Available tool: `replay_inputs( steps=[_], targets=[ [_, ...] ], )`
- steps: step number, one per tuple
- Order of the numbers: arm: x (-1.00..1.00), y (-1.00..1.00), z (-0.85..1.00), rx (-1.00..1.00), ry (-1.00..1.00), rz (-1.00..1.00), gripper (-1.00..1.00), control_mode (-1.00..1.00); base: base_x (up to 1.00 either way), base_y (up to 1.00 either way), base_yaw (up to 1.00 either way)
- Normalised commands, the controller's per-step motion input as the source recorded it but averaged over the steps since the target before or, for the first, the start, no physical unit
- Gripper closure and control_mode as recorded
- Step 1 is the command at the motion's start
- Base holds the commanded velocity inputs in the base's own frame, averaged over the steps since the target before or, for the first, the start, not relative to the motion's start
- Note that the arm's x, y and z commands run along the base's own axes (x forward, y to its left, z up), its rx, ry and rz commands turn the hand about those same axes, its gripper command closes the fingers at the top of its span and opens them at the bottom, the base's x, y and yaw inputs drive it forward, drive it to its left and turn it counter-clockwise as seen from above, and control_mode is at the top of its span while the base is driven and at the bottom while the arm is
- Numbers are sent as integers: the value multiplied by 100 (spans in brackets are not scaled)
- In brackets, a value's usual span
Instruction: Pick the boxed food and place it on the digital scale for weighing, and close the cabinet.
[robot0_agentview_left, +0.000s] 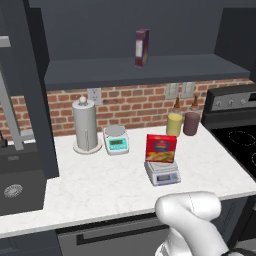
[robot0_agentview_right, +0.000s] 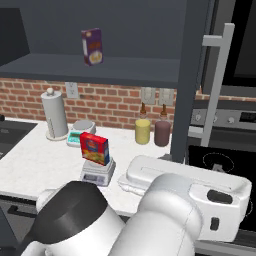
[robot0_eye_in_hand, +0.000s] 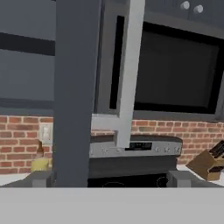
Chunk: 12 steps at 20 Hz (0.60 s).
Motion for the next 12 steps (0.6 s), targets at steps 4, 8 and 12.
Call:
replay_inputs(
  steps=[4, 8, 12],
  targets=[
    [2, -36, 0, 14, 0, 27, -100, -100, 0, 0, 0],
    [24, -2, 0, 21, 3, 32, -100, -100, 0, 0, 0],
    [29, 30, 0, 18, 1, 28, -100, -100, 0, 0, 0]
  ],
)
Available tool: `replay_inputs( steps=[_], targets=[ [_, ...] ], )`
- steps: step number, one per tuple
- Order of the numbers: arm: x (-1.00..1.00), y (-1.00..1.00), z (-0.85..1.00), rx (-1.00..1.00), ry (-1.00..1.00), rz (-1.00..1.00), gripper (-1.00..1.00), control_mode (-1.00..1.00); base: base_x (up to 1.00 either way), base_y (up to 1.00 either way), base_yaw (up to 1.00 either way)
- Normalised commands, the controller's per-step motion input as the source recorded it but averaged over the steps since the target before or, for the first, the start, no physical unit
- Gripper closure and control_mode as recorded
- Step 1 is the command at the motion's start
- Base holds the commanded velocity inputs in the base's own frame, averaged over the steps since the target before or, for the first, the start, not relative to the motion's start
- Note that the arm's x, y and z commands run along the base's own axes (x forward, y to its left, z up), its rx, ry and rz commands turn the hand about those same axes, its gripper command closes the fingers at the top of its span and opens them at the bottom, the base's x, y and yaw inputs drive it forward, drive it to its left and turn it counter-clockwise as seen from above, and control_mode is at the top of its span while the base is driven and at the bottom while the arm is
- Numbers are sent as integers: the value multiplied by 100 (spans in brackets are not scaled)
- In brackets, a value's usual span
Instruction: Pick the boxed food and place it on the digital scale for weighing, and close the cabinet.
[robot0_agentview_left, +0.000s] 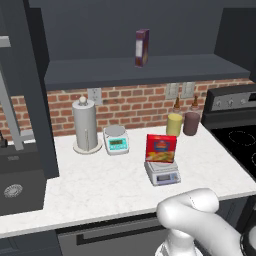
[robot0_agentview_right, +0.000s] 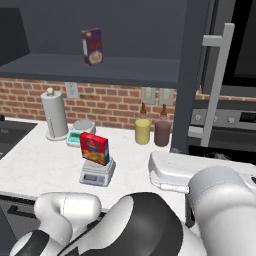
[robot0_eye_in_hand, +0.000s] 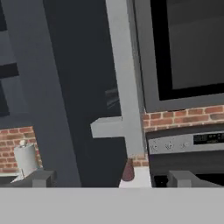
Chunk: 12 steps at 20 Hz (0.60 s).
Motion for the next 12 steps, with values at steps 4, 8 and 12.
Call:
replay_inputs(
  steps=[4, 8, 12],
  targets=[
    [40, 86, 0, 11, 0, 20, -100, -100, 0, 0, 0],
    [57, 100, 0, 5, 0, 14, -100, -100, 0, 0, 0],
    [58, 100, 0, 3, 0, 12, -100, -100, 0, 0, 0]
  ],
)
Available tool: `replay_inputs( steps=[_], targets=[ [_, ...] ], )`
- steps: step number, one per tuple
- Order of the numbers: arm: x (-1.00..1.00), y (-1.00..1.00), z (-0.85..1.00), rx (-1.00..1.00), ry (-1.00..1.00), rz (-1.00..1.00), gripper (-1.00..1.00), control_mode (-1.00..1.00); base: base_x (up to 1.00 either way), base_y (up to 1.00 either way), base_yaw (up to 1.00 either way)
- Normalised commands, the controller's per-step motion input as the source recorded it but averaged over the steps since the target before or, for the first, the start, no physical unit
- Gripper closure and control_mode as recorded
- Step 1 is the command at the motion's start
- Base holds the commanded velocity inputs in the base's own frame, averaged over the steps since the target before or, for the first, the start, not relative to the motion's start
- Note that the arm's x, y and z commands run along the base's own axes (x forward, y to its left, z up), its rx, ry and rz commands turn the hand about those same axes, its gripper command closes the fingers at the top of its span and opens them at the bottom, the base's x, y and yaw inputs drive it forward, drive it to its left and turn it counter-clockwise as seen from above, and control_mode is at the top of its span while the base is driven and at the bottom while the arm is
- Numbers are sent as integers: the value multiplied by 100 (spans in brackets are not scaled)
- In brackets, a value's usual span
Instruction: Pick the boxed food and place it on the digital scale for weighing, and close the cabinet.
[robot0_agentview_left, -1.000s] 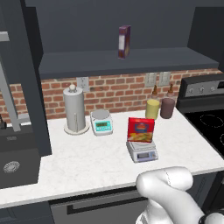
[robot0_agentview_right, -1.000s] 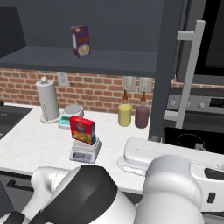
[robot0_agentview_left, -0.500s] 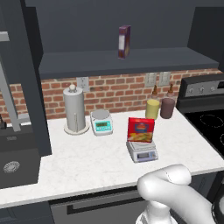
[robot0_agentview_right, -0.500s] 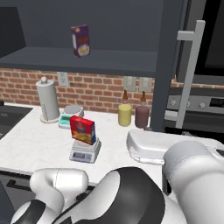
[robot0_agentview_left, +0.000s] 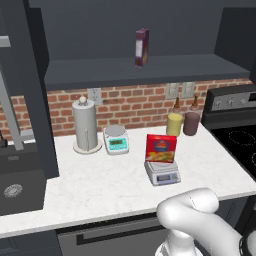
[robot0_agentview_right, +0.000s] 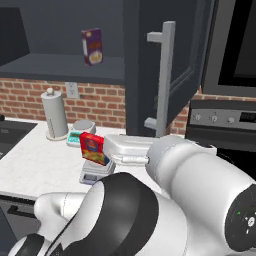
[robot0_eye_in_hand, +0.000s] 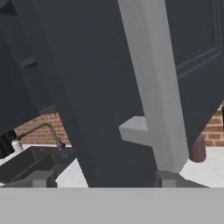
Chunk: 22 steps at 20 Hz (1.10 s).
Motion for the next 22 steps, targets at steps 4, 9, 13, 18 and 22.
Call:
replay_inputs(
  steps=[4, 9, 13, 18, 22],
  targets=[
    [73, 100, 0, 1, 0, 7, -100, -100, 0, 0, 0],
    [88, 100, 0, 0, -3, 0, -100, -100, 0, 0, 0],
    [94, 100, 0, 0, -7, 0, -100, -100, 0, 0, 0],
    [100, 100, 0, 5, -3, -2, -100, -100, 0, 0, 0],
    [100, 100, 0, 15, 0, 0, -100, -100, 0, 0, 0]
  ],
)
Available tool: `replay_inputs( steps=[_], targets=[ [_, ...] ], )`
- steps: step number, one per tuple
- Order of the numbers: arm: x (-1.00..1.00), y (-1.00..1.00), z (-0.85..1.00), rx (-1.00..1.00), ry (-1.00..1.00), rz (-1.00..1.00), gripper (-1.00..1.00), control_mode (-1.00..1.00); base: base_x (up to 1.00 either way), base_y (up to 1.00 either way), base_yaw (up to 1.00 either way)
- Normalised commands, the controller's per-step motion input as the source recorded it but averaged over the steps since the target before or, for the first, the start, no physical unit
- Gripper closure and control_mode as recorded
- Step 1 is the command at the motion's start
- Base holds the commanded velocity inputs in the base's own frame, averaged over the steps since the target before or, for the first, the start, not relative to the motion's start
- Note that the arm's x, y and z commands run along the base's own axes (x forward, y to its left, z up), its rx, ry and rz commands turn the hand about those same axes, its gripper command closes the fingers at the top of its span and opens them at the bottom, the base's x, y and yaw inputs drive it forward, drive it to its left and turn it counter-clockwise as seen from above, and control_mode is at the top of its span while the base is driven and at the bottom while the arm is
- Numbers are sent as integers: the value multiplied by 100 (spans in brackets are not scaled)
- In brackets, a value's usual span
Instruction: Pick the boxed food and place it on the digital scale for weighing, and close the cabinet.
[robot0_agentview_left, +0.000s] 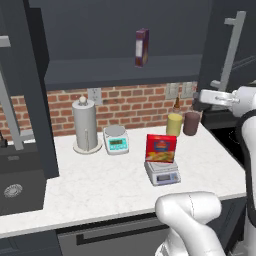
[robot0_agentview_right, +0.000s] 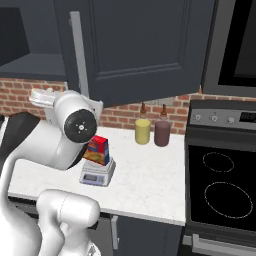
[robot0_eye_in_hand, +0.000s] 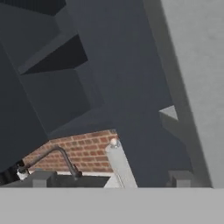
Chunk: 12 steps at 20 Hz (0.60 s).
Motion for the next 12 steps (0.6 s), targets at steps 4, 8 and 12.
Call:
replay_inputs(
  steps=[4, 8, 12],
  targets=[
    [100, 98, 0, 21, 0, 0, -100, -100, 0, 0, 0],
    [100, 56, 0, 22, 0, 0, -100, -100, 0, 0, 0],
    [100, 31, 0, 7, 0, -1, -100, -100, 0, 0, 0]
  ],
)
